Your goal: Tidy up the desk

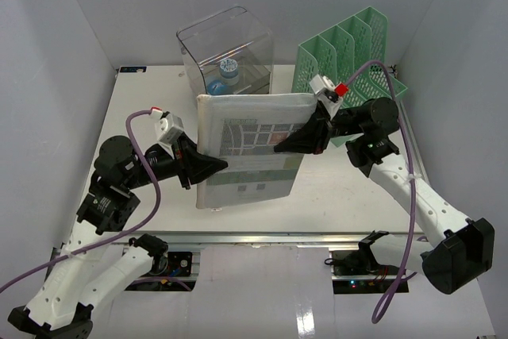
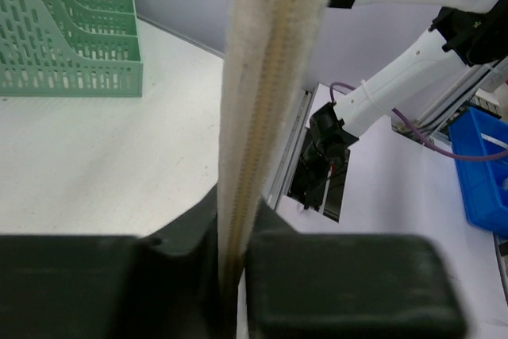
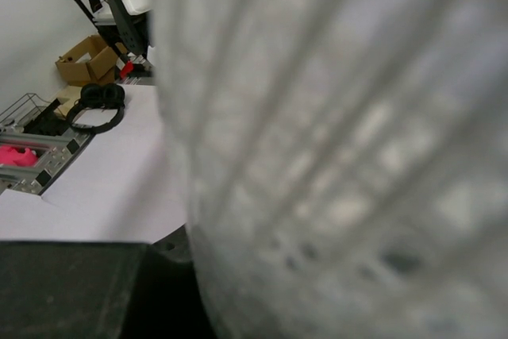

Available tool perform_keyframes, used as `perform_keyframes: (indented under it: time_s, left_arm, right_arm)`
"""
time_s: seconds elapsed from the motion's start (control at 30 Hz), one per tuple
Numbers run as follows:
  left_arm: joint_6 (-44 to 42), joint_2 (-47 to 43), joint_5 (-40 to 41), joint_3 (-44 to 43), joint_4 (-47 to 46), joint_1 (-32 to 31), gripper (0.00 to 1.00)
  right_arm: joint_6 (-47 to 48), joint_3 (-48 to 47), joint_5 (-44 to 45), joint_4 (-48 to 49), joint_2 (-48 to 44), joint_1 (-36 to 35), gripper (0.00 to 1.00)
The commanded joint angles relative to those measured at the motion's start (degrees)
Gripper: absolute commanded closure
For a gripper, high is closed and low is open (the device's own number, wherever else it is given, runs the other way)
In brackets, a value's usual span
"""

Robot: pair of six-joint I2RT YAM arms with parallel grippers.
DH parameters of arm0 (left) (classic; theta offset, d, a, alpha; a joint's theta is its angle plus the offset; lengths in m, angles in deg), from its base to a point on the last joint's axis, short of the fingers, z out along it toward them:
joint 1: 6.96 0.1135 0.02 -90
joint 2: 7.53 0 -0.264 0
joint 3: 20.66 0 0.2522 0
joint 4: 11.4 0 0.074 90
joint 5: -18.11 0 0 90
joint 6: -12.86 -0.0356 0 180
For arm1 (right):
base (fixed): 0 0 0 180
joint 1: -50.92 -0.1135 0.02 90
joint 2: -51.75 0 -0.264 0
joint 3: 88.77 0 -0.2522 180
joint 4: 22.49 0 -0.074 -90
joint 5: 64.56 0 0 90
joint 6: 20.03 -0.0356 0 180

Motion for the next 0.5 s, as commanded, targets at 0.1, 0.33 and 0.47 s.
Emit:
perform_keyframes:
  time_s: [0.1,0.33,0.47]
  left_arm:
    - [2.6,-2.6,6.3,2.9,-4.7,0.2,0.22]
    - [3.2,-5.8,14.8,1.7,-3.1,0.2,0.02]
    - [2.5,-9.5,22.0,-0.2,1.1,0.1,0.02]
  right_arm:
    - [1.7,-4.1,0.1,-1.0,-3.4,2.6,0.92]
    - [14.7,-6.9,1.0,-18.8,-4.4,9.2,0.92]
    - [23.5,-8.7,2.5,-27.4,-5.9,17.7,0.92]
